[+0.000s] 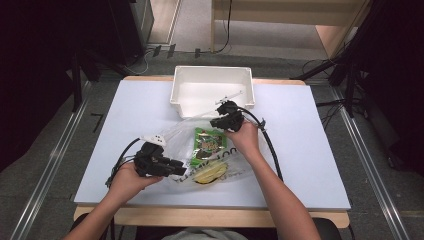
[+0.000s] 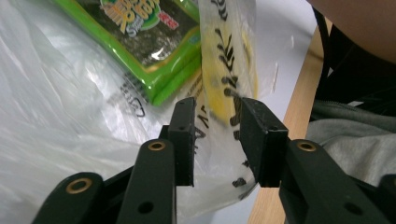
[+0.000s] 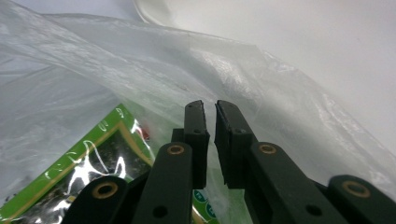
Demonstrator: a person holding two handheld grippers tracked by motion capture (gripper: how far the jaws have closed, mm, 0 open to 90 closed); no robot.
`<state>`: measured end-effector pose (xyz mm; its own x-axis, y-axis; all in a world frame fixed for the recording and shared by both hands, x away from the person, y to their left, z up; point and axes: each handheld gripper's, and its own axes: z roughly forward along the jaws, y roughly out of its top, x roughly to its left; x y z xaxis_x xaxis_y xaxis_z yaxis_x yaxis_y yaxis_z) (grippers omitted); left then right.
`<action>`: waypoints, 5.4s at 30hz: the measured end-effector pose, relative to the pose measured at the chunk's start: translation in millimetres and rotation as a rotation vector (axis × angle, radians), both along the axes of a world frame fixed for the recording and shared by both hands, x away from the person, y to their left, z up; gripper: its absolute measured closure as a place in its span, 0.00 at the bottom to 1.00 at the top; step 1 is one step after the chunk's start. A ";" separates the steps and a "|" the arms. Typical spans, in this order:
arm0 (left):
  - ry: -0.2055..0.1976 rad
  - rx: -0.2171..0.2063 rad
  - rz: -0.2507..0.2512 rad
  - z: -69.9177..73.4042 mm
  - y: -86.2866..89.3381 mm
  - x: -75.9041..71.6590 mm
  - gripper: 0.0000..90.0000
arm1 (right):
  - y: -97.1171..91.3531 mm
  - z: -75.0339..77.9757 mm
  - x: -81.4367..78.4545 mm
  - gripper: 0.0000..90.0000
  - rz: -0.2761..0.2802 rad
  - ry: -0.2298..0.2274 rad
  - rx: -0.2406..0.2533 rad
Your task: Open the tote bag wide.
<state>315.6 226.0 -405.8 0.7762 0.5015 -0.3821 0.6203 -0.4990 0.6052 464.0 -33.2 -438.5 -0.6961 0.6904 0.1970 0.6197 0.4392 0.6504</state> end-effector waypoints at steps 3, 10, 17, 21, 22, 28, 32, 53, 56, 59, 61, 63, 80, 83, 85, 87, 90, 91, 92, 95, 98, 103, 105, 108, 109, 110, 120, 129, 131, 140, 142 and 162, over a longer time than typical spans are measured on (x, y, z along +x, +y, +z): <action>-0.005 -0.009 0.007 6.8 -0.8 5.7 0.71 | -2.1 4.3 -1.6 0.89 0.012 -0.003 0.014; -0.021 -0.001 0.017 17.9 -7.1 25.3 0.72 | -10.3 12.0 -9.7 0.81 0.028 0.005 0.041; -0.059 0.020 0.018 28.3 -17.9 49.1 0.86 | -20.8 17.0 -23.4 0.82 0.036 0.009 0.049; -0.062 0.051 0.022 29.9 -23.5 63.1 0.95 | -26.8 18.5 -30.8 0.83 0.035 0.008 0.045; -0.061 0.047 0.021 30.5 -24.4 66.4 0.97 | -29.0 18.8 -33.3 0.84 0.035 0.008 0.047; -0.079 0.057 0.022 38.4 -36.4 86.4 1.00 | -36.9 22.5 -45.9 0.87 0.043 -0.009 0.048; -0.092 0.068 0.012 41.9 -46.9 100.0 1.00 | -43.0 21.9 -54.2 0.92 0.046 -0.010 0.052; -0.042 0.147 -0.042 -4.5 -99.2 150.0 1.00 | -56.5 12.2 -72.6 1.00 0.029 0.006 0.053; -0.045 0.162 -0.024 -13.4 -101.0 156.0 1.00 | -56.0 10.4 -72.8 1.00 0.025 0.013 0.055; -0.039 0.164 0.000 -23.2 -99.6 163.3 1.00 | -57.0 9.1 -74.1 1.00 0.023 0.017 0.051; -0.039 0.184 0.023 -30.5 -97.8 168.8 1.00 | -57.4 8.9 -75.9 1.00 0.022 0.019 0.059; -0.032 0.187 0.042 -35.3 -96.2 172.7 1.00 | -56.4 8.9 -77.1 1.00 0.026 0.014 0.056; -0.031 0.175 0.097 -50.3 -91.9 184.1 1.00 | -39.0 -3.1 -74.8 1.00 0.055 0.050 0.048; -0.030 0.176 0.096 -50.2 -92.0 183.5 1.00 | -39.3 -2.7 -84.9 1.00 0.062 0.051 0.053; -0.035 0.179 0.098 -50.2 -92.6 183.0 1.00 | -39.9 -2.4 -91.8 1.00 0.070 0.046 0.053; -0.037 0.184 0.096 -49.9 -92.8 182.9 1.00 | -39.9 -3.4 -98.5 1.00 0.078 0.052 0.050; -0.044 0.195 0.098 -49.3 -94.0 182.2 1.00 | -39.9 -6.9 -108.4 1.00 0.095 0.064 0.040; -0.046 0.196 0.100 -49.2 -94.5 181.9 1.00 | -39.9 -7.5 -110.8 1.00 0.101 0.064 0.035; -0.046 0.199 0.096 -49.1 -94.3 182.1 1.00 | -40.3 -8.3 -114.5 1.00 0.108 0.059 0.022; -0.041 0.195 0.099 -49.3 -93.9 182.3 1.00 | -42.5 -9.6 -121.4 1.00 0.116 0.059 0.025; -0.048 0.200 0.100 -49.2 -94.6 181.6 1.00 | -44.0 -13.4 -129.6 1.00 0.122 0.063 0.018; -0.043 0.196 0.103 -49.4 -94.2 181.9 1.00 | -48.9 -22.5 -139.3 1.00 0.131 0.075 0.022; -0.041 0.200 0.103 -49.2 -94.1 182.1 1.00 | -51.5 -25.6 -144.4 1.00 0.123 0.085 0.016; -0.071 0.225 0.122 -48.3 -95.6 180.7 1.00 | -54.7 -29.5 -151.0 1.00 0.118 0.103 0.004; -0.081 0.239 0.128 -47.8 -97.1 180.0 1.00 | -56.3 -30.0 -152.4 1.00 0.119 0.101 0.011; -0.086 0.241 0.132 -47.8 -98.4 179.4 1.00 | -57.7 -30.0 -154.1 1.00 0.116 0.101 0.010; -0.054 0.177 0.162 -51.6 -93.9 179.9 1.00 | -59.4 -30.0 -175.3 1.00 0.130 0.095 0.001; -0.061 0.197 0.157 -50.2 -100.6 176.5 1.00 | -46.3 -31.3 -184.5 1.00 0.207 0.124 0.026; -0.062 0.191 0.155 -50.5 -102.4 175.9 0.99 | -42.5 -30.9 -183.1 1.00 0.208 0.104 0.018; -0.039 0.165 0.156 -44.7 -96.6 174.6 0.95 | -45.6 -24.4 -177.3 0.92 0.183 0.075 0.024; -0.039 0.160 0.152 -40.1 -95.8 172.6 0.91 | -45.9 -22.4 -176.3 0.87 0.173 0.059 0.022; -0.069 0.096 0.095 13.0 -70.9 129.3 0.64 | -53.6 21.9 -145.3 0.78 0.079 -0.048 0.062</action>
